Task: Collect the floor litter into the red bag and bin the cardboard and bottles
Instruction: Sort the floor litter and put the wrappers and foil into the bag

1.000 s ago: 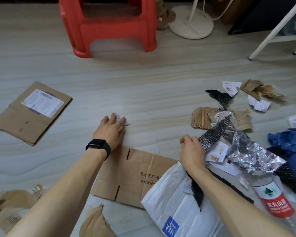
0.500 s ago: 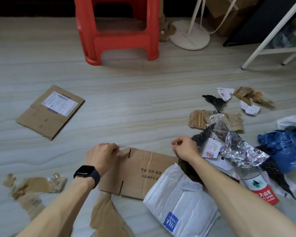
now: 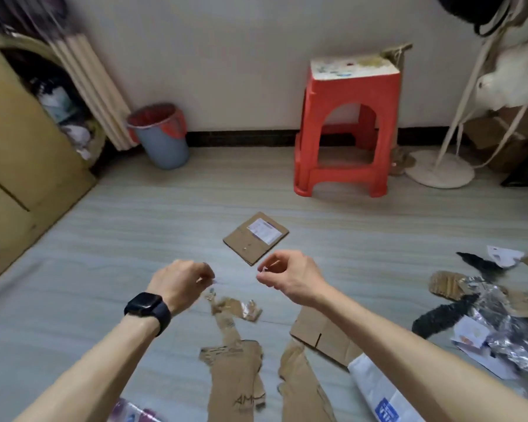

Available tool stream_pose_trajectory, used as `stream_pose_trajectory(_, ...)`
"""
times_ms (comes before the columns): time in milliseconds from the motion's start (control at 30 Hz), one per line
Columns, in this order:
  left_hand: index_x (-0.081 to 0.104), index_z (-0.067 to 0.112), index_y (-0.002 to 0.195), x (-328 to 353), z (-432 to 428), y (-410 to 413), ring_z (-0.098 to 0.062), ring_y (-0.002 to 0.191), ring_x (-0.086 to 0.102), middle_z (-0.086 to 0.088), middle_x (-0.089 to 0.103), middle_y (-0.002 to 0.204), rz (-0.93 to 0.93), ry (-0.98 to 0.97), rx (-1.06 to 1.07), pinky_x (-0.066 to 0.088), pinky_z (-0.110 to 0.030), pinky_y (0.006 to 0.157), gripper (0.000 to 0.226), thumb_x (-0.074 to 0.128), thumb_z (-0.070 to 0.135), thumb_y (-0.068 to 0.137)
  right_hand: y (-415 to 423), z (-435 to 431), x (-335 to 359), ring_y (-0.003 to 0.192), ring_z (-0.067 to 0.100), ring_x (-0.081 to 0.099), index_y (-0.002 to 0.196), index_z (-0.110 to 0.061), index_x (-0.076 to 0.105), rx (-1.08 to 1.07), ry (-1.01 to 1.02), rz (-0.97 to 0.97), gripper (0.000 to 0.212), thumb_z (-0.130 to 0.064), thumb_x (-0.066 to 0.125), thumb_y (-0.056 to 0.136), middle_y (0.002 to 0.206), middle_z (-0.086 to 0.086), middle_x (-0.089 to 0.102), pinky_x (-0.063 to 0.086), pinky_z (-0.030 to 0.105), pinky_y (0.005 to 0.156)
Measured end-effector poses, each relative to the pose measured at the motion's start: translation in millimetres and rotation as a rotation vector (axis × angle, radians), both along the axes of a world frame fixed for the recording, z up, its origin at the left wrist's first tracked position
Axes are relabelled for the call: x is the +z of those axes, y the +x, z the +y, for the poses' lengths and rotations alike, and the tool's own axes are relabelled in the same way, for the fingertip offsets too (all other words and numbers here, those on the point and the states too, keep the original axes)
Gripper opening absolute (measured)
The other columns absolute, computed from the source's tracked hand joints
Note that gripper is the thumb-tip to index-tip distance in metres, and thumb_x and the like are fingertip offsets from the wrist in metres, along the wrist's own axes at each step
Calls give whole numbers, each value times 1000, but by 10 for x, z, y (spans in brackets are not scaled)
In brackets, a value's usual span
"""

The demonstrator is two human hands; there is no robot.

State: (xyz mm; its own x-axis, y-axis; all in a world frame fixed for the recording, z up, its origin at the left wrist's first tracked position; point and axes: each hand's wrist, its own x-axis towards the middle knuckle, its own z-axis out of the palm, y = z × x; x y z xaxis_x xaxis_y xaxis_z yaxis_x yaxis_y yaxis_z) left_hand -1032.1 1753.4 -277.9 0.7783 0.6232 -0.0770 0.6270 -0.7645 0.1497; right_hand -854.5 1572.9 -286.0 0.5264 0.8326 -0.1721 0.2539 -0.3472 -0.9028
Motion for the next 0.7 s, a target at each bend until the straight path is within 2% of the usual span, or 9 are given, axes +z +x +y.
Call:
stream_pose_trajectory(67, 69, 36, 85, 278, 73, -453, -6, 83, 68, 15, 72, 88, -163, -99, 134, 57, -31, 72, 7, 71, 42, 87, -378, 147, 319, 61, -1, 66, 87, -21, 76, 137, 12, -64, 6, -24, 79, 82, 74, -5, 75, 47, 13, 57)
stream_pose_trajectory(100, 66, 37, 79, 376, 92, -688, -4, 78, 68, 16, 71, 83, -218, -112, 166, 57, -31, 70, 10, 74, 41, 85, -560, 214, 450, 62, 0, 67, 88, -20, 76, 203, 16, -104, 6, -23, 78, 84, 76, -4, 76, 50, 14, 58)
stream_pose_trajectory(233, 61, 39, 72, 500, 69, -1761, 2, 69, 64, 16, 68, 71, -264, -112, 299, 53, -26, 62, 19, 76, 44, 81, -1324, 479, 740, 69, 8, 70, 90, -22, 77, 418, -6, -298, 4, -24, 74, 88, 82, -3, 76, 54, 19, 68)
stream_pose_trajectory(333, 65, 39, 73, 380, -15, -2480, 3, 72, 67, 17, 71, 72, -290, -172, 435, 54, -25, 67, 15, 77, 42, 80, -1812, 631, 694, 66, 0, 61, 92, -20, 77, 492, 19, -348, 10, -26, 70, 91, 84, -8, 75, 44, 9, 65)
stream_pose_trajectory(433, 65, 42, 74, 131, -132, -3190, 0, 77, 68, 17, 72, 76, -281, -195, 604, 53, -23, 72, 13, 75, 43, 82, -2385, 760, 497, 61, -7, 59, 84, -17, 76, 560, 14, -308, 21, -29, 63, 96, 71, -11, 71, 39, 6, 61)
stream_pose_trajectory(567, 67, 45, 76, -361, -296, -3966, 2, 76, 66, 19, 71, 74, -211, -223, 762, 54, -24, 73, 17, 69, 62, 78, -3068, 885, 173, 65, 1, 63, 75, -17, 70, 676, -12, -211, 28, -25, 58, 98, 71, -5, 72, 42, 8, 63)
stream_pose_trajectory(633, 64, 51, 80, -537, -381, -4190, -2, 76, 65, 19, 70, 74, -157, -227, 818, 54, -28, 71, 18, 61, 68, 73, -3305, 933, 5, 60, -2, 61, 75, -19, 70, 729, -51, -135, 24, -24, 61, 96, 70, -4, 72, 48, 15, 66)
stream_pose_trajectory(700, 62, 48, 76, -652, -493, -4338, -7, 81, 65, 17, 69, 76, -120, -260, 874, 52, -28, 70, 13, 60, 61, 76, -3531, 975, -141, 59, 2, 60, 83, -15, 75, 792, -110, -30, 17, -22, 63, 94, 74, -3, 73, 51, 23, 68)
